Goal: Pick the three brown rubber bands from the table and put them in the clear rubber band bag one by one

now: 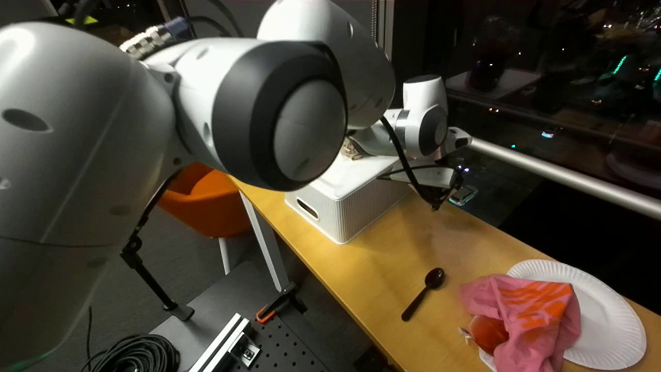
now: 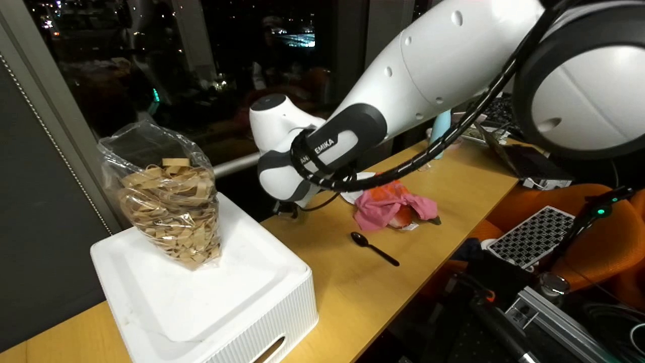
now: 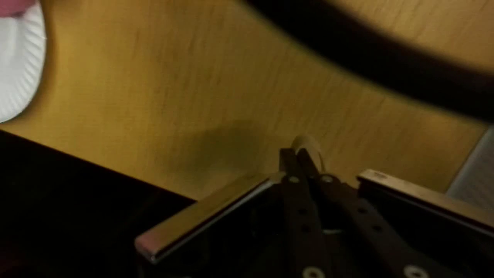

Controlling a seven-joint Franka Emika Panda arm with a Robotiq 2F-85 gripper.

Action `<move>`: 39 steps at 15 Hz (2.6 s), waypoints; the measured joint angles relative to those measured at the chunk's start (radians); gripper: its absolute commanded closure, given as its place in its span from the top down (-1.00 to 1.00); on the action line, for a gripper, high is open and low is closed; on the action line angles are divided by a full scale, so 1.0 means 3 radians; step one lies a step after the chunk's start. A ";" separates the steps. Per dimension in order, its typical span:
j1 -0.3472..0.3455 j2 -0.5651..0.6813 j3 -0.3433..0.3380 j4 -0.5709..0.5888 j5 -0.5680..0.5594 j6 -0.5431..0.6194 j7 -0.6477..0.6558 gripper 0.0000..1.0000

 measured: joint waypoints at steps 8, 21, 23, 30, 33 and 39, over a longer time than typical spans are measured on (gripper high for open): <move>0.0244 -0.1274 0.0004 -0.0433 -0.0205 -0.1506 0.0159 -0.99; 0.0464 -0.2216 0.0609 -0.0641 -0.0424 -0.1616 0.0080 -0.99; 0.0455 -0.2114 0.0608 -0.0736 -0.0468 -0.1215 0.0080 -0.99; 0.0516 -0.1845 0.0606 -0.0814 -0.0751 -0.0206 0.0084 -0.99; 0.0569 -0.1800 0.0606 -0.0813 -0.0800 -0.0105 0.0084 -0.99; 0.0606 -0.1691 0.0597 -0.0779 -0.0845 -0.0004 0.0081 -0.19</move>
